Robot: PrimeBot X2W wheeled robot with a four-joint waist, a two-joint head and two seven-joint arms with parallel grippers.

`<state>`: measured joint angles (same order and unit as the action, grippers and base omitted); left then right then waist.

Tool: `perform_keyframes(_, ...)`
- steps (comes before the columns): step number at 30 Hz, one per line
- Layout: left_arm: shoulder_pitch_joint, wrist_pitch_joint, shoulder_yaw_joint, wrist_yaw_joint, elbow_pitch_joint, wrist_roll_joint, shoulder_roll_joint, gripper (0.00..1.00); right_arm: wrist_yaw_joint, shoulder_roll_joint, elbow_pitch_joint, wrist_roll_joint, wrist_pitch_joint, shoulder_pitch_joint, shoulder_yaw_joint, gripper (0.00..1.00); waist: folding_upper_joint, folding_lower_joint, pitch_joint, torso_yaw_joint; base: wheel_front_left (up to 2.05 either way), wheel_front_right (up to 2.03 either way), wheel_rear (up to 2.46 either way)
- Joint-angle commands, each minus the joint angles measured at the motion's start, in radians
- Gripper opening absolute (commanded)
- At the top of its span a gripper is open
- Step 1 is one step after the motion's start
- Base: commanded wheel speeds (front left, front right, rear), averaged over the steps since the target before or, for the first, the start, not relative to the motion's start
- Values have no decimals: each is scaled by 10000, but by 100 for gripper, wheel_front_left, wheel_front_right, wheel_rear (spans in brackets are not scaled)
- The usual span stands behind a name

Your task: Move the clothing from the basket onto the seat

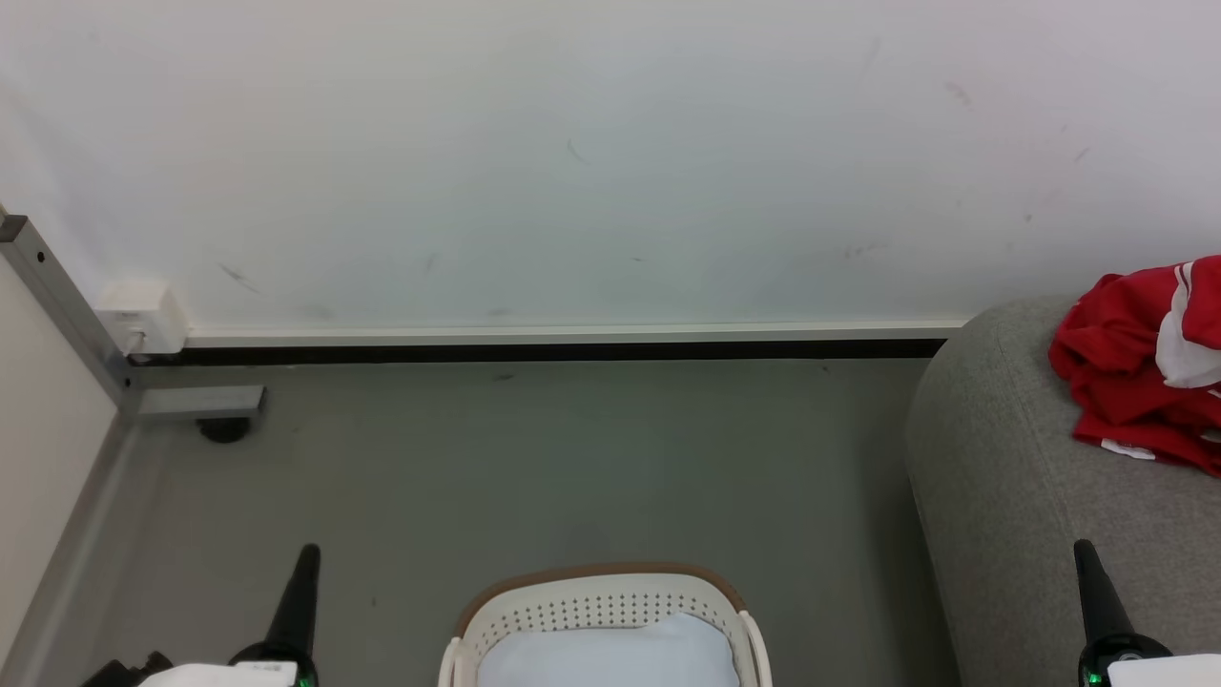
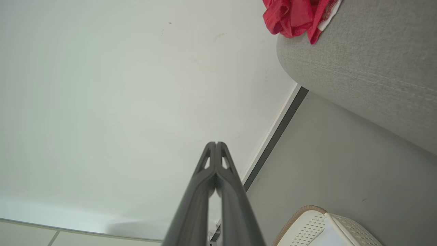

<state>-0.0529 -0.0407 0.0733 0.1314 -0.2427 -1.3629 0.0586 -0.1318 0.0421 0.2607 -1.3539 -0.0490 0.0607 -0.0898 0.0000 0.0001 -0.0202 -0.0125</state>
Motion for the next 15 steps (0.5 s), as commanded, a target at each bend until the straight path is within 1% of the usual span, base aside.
perform_keyframes(1, -176, -68, 73, -10, 34, -296, 14, 0, 15, 99, -75, -257, -59, 224, -49, 0, 0, -1, 11, 7, 0, 0, 0)
perform_keyframes(15, -379, -376, 212, -10, 5, -1383, -4, 0, 17, 109, -132, -1342, -348, 370, -148, 0, 0, -1, 104, 57, 0, 0, 0)
